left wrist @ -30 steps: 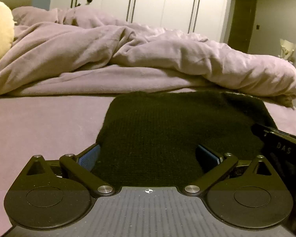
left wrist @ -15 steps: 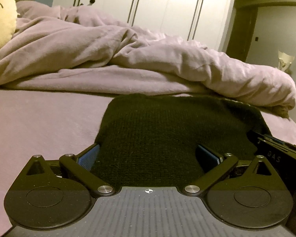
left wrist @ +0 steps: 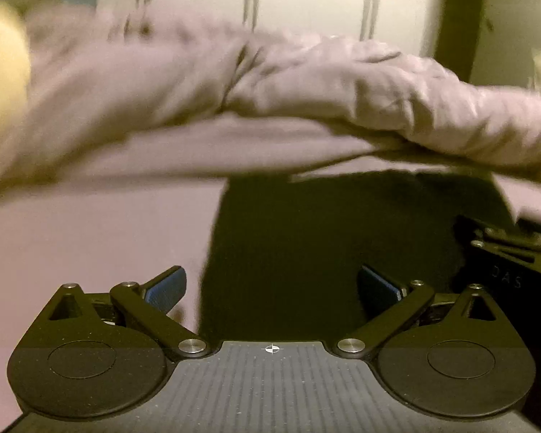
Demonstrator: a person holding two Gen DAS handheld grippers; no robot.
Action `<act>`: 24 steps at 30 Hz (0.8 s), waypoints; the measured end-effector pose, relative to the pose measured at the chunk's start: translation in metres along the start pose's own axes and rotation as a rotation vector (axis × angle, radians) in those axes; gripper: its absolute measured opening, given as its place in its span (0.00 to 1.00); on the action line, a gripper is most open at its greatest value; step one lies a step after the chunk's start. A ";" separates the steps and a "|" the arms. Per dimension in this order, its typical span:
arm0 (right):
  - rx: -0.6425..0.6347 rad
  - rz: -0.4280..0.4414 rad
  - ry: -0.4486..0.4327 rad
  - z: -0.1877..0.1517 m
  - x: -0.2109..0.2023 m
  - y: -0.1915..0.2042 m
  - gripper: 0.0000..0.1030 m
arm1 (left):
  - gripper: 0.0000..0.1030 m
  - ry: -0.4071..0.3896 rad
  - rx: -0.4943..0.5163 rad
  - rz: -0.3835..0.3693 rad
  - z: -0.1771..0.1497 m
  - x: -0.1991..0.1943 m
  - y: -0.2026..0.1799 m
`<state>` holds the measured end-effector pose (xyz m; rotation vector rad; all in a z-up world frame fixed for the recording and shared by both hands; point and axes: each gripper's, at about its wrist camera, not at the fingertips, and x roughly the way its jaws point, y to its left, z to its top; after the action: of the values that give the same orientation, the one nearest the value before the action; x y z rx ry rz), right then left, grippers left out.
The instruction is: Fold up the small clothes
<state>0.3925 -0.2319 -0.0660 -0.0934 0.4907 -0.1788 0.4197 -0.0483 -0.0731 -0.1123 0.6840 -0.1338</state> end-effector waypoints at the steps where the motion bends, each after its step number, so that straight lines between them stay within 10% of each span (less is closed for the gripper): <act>1: 0.060 0.006 0.014 -0.005 0.009 -0.012 0.69 | 1.00 0.009 -0.047 -0.019 -0.002 0.005 0.007; 6: 0.315 0.110 0.090 -0.019 0.028 -0.056 0.81 | 1.00 -0.002 -0.028 0.000 -0.006 0.005 0.004; 17: 0.209 0.069 0.046 -0.075 -0.104 -0.063 0.96 | 1.00 -0.044 0.034 0.042 -0.076 -0.125 0.030; 24: 0.222 0.009 0.218 -0.119 -0.183 -0.078 0.96 | 1.00 0.171 0.023 0.087 -0.131 -0.170 0.026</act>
<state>0.1659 -0.2791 -0.0765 0.1470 0.6854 -0.2345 0.2089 -0.0031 -0.0721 -0.0495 0.8564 -0.0682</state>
